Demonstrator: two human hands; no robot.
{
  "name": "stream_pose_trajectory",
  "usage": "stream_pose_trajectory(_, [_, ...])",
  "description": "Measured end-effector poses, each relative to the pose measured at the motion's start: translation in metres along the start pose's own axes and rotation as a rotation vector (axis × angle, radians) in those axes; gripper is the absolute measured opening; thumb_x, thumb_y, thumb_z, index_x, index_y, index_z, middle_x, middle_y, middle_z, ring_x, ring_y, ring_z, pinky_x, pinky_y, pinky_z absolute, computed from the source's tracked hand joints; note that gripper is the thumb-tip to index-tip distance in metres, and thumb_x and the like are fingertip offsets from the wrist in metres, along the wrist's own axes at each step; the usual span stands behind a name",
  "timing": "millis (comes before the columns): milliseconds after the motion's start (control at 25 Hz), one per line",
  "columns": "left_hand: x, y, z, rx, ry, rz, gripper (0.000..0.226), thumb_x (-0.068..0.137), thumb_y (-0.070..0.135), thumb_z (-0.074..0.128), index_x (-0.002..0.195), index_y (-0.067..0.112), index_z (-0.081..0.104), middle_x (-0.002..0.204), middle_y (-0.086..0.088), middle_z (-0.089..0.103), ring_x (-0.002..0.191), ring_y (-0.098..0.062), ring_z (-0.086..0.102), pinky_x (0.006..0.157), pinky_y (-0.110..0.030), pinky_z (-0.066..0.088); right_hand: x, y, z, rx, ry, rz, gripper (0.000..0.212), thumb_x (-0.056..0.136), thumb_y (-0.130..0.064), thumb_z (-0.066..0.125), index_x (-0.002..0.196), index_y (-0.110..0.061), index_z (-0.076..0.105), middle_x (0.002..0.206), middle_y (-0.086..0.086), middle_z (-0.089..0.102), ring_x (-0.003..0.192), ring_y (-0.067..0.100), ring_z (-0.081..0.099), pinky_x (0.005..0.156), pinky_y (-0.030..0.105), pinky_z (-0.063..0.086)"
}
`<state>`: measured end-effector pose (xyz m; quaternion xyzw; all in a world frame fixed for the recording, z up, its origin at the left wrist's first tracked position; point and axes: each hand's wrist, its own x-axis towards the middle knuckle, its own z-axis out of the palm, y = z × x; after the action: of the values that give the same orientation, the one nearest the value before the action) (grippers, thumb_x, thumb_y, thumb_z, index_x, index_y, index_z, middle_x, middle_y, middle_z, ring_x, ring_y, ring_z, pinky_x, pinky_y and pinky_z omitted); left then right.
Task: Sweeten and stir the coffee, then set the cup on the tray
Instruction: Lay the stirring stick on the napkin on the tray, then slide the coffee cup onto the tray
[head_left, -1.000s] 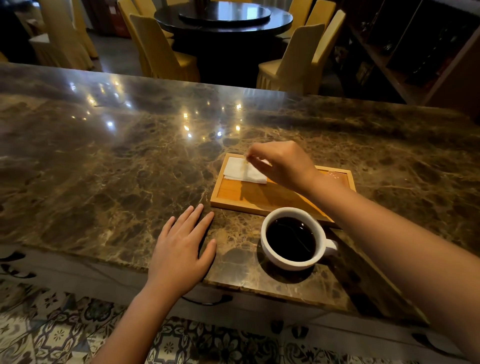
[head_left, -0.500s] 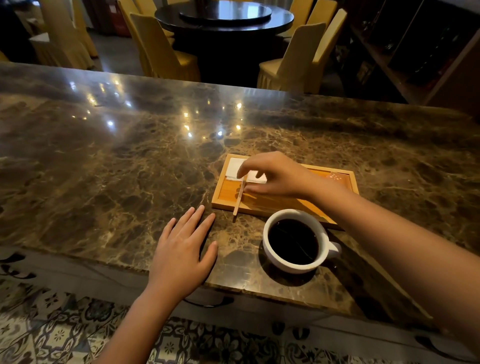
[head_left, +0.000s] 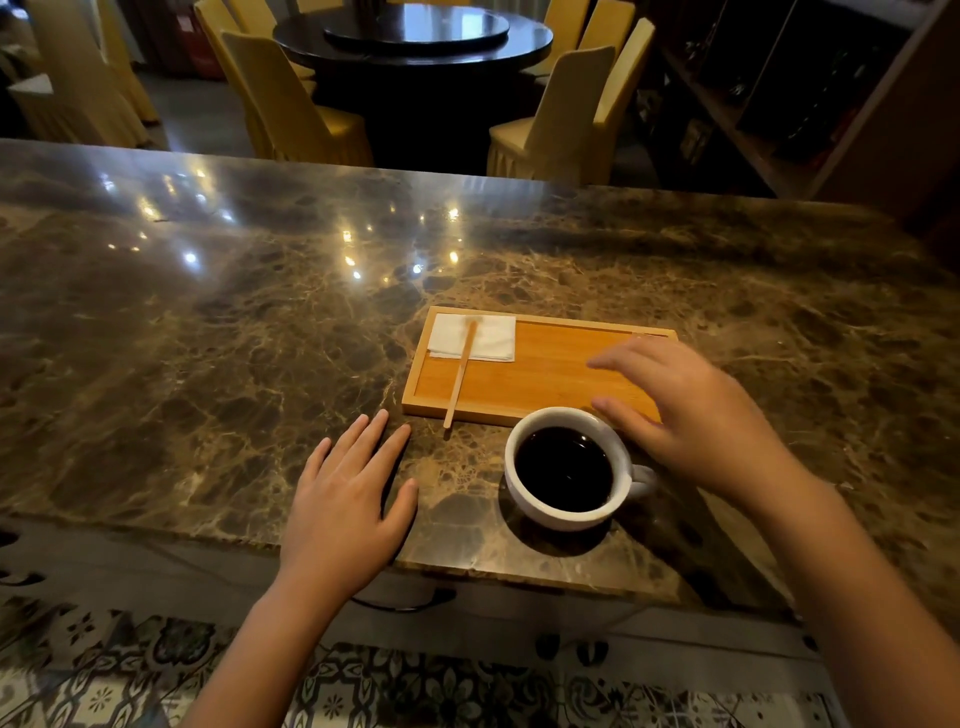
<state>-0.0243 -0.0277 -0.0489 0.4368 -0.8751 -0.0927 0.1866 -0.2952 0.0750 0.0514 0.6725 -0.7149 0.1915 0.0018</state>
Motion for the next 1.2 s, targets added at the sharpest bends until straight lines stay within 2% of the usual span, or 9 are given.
stream_pose_trajectory(80, [0.000,0.000,0.000,0.005,0.002,-0.001,0.059,0.084,0.051,0.027,0.136,0.026,0.036,0.148,-0.001,0.032,0.136,-0.008,0.015,0.111,-0.039,0.014,-0.027,0.002,0.010,0.070,-0.041,0.124,0.039,0.086,-0.043,0.047,0.121,-0.027,0.052,0.120,-0.006,0.059,0.111,0.014,0.052,0.086,0.035,0.047])
stream_pose_trajectory(120, [0.000,0.000,0.000,0.009,0.002,0.001,0.059,0.084,0.051,0.026,0.136,0.026,0.036,0.148,-0.001,0.032,0.135,-0.008,0.015,0.111,-0.039,0.014,-0.036,0.003,0.015,0.173,-0.072,0.177,0.036,0.087,-0.042,0.047,0.119,-0.028,0.053,0.117,-0.008,0.060,0.107,0.010,0.054,0.084,0.031,0.048])
stream_pose_trajectory(240, [0.001,0.000,0.000,0.013,0.004,0.006,0.059,0.084,0.051,0.027,0.136,0.026,0.036,0.148,-0.001,0.032,0.135,-0.008,0.016,0.111,-0.040,0.015,-0.047,0.007,0.028,0.572,-0.126,0.302,0.017,0.090,-0.031,0.050,0.101,-0.030,0.063,0.097,-0.010,0.068,0.085,0.002,0.063,0.069,0.016,0.046])
stream_pose_trajectory(360, [0.001,0.000,0.000,0.008,0.008,0.008,0.059,0.084,0.050,0.027,0.136,0.026,0.036,0.147,-0.002,0.033,0.134,-0.007,0.015,0.111,-0.040,0.015,-0.052,0.014,0.036,0.748,-0.084,0.388,0.017,0.090,-0.025,0.052,0.084,-0.021,0.067,0.074,-0.003,0.069,0.063,0.009,0.063,0.058,0.024,0.047])
stream_pose_trajectory(440, [0.001,0.001,-0.001,0.005,0.007,0.006,0.059,0.083,0.051,0.026,0.136,0.025,0.036,0.147,-0.002,0.033,0.134,-0.007,0.014,0.111,-0.040,0.015,-0.057,0.016,0.037,0.864,-0.092,0.388,0.020,0.088,-0.026,0.053,0.078,-0.016,0.067,0.062,-0.002,0.065,0.053,0.011,0.058,0.051,0.024,0.045])
stream_pose_trajectory(560, [0.000,0.001,-0.002,0.008,0.004,0.006,0.060,0.083,0.051,0.025,0.136,0.025,0.036,0.148,-0.002,0.032,0.134,-0.008,0.015,0.111,-0.040,0.015,-0.064,0.017,0.043,0.981,-0.089,0.340,0.026,0.081,-0.033,0.056,0.081,-0.010,0.066,0.061,0.003,0.063,0.054,0.012,0.057,0.052,0.022,0.048])
stream_pose_trajectory(840, [0.001,0.002,-0.003,0.012,-0.007,0.004,0.062,0.082,0.052,0.024,0.137,0.025,0.036,0.148,-0.003,0.032,0.136,-0.011,0.017,0.112,-0.042,0.015,-0.065,0.013,0.049,1.111,-0.073,0.286,0.024,0.086,-0.026,0.050,0.076,-0.006,0.060,0.060,-0.005,0.064,0.055,0.006,0.057,0.058,0.027,0.054])
stream_pose_trajectory(1000, [0.001,0.002,-0.002,0.017,-0.007,0.006,0.062,0.082,0.052,0.024,0.137,0.024,0.035,0.148,-0.003,0.032,0.136,-0.011,0.018,0.112,-0.042,0.016,-0.056,0.014,0.045,1.070,-0.048,0.281,0.022,0.090,-0.020,0.049,0.075,-0.010,0.062,0.059,-0.007,0.064,0.054,0.003,0.056,0.053,0.019,0.048])
stream_pose_trajectory(1200, [0.001,0.002,-0.002,0.016,0.000,0.011,0.062,0.082,0.052,0.024,0.136,0.024,0.036,0.147,-0.003,0.033,0.135,-0.011,0.019,0.111,-0.041,0.016,-0.037,0.016,0.035,1.240,0.032,0.343,0.020,0.085,-0.030,0.052,0.071,-0.020,0.063,0.065,-0.008,0.063,0.059,0.004,0.057,0.051,0.013,0.047])
